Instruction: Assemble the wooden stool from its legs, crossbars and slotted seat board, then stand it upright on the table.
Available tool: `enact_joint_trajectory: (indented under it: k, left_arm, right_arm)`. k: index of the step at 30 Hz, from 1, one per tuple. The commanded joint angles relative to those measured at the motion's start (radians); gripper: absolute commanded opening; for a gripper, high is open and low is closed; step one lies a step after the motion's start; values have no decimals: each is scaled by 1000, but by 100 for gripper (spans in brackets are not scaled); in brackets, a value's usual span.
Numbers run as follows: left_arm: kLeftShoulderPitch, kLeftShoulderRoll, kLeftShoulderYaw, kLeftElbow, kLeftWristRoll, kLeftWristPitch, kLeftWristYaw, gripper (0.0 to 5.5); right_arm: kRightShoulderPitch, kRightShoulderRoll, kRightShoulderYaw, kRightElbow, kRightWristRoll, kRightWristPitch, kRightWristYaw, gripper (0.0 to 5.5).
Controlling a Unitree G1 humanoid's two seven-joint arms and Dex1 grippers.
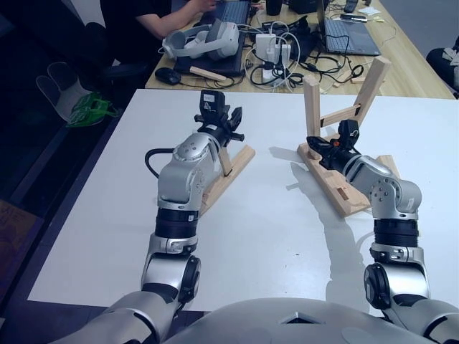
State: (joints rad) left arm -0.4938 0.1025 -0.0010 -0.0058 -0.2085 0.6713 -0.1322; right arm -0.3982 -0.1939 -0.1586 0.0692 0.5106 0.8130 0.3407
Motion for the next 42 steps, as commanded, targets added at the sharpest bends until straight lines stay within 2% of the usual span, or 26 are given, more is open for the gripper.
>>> enact_joint_trajectory:
  k: [1,5,11,16,19,27,32,36,39,42]
  left_arm:
    - [56,-12,-1,81,-5,51,-10,160]
    - [22,0,29,-12,-26,59,-16,160]
    - [-215,49,118,-188,-100,78,-22,160]
    - [-37,21,50,-131,-67,124,4,160]
    - [88,-23,31,24,-57,150,22,160]
    - [54,-21,39,60,-90,171,-25,160]
    - [45,-44,70,-73,-117,110,-16,160]
    - [-39,-52,134,-204,-168,160,38,160]
    - [-192,-7,212,-277,-217,246,73,160]
    - [-234,134,231,-255,-183,312,59,160]
  right_arm:
    - [-20,0,-2,0,0,1,-5,0]
    - [-26,3,-8,10,5,1,-5,0]
    - [-19,2,-25,3,22,15,-8,0]
    - [-21,-1,-18,-2,18,21,-6,0]
    - [-21,-5,4,-9,2,13,-1,0]
    - [-20,-6,10,2,4,-2,-4,0]
    - [-28,-1,-3,16,19,7,-3,0]
    - [-13,10,-31,-4,45,17,-9,0]
    - [3,10,-46,-22,58,29,-15,0]
    - [14,12,-49,-36,66,36,-19,0]
